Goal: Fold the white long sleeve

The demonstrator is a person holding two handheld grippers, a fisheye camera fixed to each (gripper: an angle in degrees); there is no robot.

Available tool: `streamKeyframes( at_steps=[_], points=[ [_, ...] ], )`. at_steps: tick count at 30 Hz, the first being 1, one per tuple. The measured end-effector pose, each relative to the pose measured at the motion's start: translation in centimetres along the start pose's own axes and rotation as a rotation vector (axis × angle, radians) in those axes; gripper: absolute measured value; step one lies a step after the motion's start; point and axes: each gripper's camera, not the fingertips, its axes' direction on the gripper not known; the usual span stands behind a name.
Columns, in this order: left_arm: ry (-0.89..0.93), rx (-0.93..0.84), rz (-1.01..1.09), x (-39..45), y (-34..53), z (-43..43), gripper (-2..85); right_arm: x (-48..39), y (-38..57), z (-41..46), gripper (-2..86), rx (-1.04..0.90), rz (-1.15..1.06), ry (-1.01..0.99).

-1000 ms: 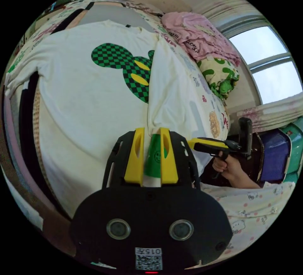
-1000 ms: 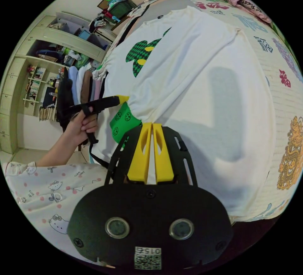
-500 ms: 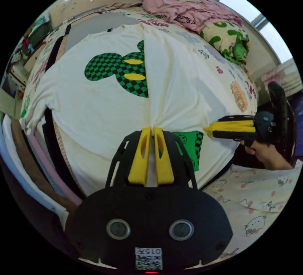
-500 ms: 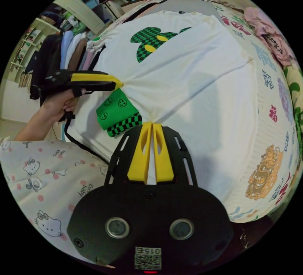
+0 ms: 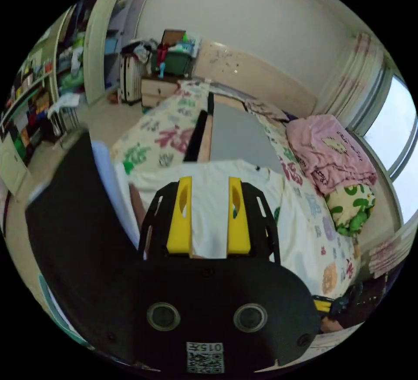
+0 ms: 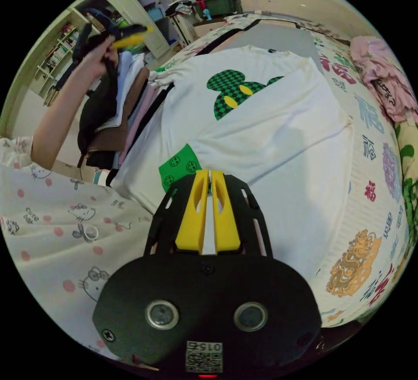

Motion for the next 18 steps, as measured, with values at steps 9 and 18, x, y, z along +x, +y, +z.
streamKeyframes(
  at_steps=[9,18],
  points=[
    [-0.274,-0.474,0.094,-11.1,-18.6,18.4,12.3,-0.6,-2.3,9.3,-0.5,-0.222,-0.053,0.088],
    [-0.344,-0.964,0.001,-16.6,-15.9,42.9,11.5,-1.1,-6.0,13.1,-0.6,-0.349,-0.136,0.194]
  ],
)
